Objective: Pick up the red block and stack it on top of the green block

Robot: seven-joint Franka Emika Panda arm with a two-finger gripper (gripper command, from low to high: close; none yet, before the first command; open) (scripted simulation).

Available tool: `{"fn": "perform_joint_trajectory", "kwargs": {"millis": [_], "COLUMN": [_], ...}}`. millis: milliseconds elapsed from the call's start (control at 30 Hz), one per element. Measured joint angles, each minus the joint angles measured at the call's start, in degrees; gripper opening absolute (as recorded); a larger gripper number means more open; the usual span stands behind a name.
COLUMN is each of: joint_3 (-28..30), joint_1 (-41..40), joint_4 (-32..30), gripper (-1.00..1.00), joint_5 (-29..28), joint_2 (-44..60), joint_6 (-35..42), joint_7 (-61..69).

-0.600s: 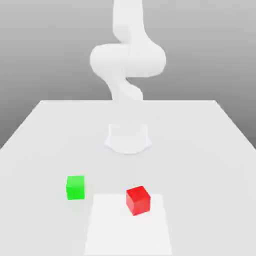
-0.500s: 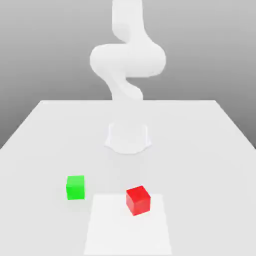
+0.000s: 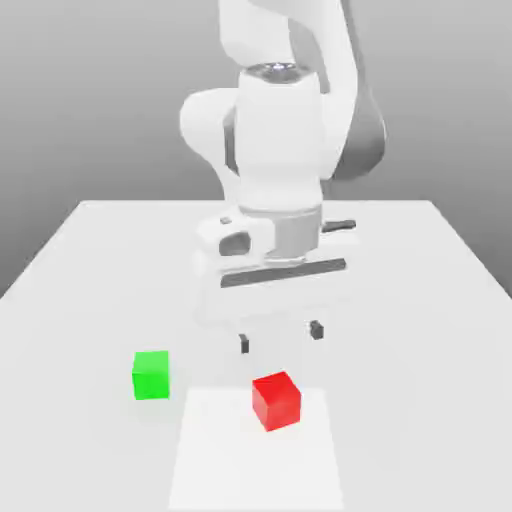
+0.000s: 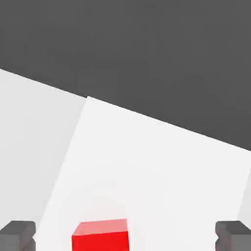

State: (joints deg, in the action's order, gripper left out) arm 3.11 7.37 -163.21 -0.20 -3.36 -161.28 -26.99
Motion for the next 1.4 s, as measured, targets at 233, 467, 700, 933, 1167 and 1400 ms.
{"fn": "perform_joint_trajectory", "kwargs": {"millis": [233, 467, 700, 933, 1167, 1400], "joint_3": [-1.9, -2.06, -1.47, 3.02, 6.78, 8.67], "joint_1": [-1.23, -1.45, -1.36, -11.76, -24.66, -25.11], "joint_4": [0.94, 0.98, -0.88, -3.4, -6.09, -6.19], "gripper": [-1.0, -1.0, -1.0, -1.0, -1.0, -1.0], "joint_5": [2.13, 1.91, 0.01, -3.42, -6.11, -2.76], "joint_2": [14.63, 14.87, 1.87, -5.89, -12.33, -2.96], "joint_6": [-12.27, -12.44, -1.3, 3.8, 7.52, -1.91], "joint_7": [2.15, 1.96, 0.57, -12.87, -27.46, -27.9]}}
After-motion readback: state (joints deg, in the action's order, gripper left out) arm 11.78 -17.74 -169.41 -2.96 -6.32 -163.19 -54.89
